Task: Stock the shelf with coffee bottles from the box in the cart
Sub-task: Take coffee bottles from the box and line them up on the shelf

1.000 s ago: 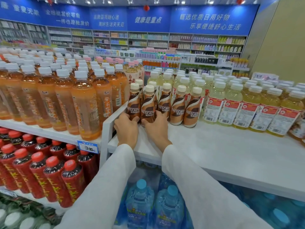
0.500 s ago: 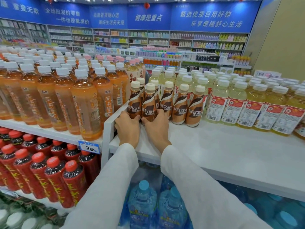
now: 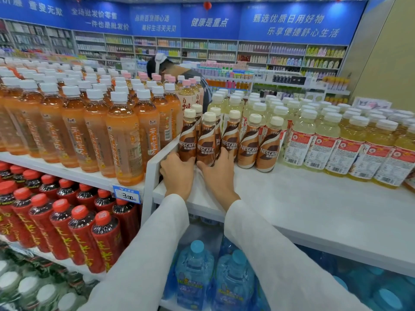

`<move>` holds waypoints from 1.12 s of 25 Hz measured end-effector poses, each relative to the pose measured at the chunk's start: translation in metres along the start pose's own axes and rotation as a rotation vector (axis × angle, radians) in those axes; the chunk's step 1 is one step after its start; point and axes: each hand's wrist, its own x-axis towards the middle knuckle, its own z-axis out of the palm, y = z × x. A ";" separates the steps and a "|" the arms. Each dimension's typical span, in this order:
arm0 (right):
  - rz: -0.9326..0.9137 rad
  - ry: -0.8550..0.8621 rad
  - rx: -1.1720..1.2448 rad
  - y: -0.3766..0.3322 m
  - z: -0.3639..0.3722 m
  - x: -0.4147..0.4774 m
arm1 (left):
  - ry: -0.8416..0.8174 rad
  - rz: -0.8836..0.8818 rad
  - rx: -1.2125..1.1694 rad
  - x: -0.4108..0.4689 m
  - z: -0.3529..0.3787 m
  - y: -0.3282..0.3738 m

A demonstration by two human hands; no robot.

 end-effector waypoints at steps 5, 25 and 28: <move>-0.053 -0.059 0.020 0.008 -0.036 -0.050 | -0.059 -0.035 -0.019 -0.039 -0.036 0.002; 0.029 -1.117 0.072 0.135 0.055 -0.386 | 0.450 -0.734 -0.092 -0.423 -0.276 -0.239; 0.040 -1.264 -0.052 0.131 0.094 -0.416 | 0.508 -0.849 -0.105 -0.436 -0.302 -0.270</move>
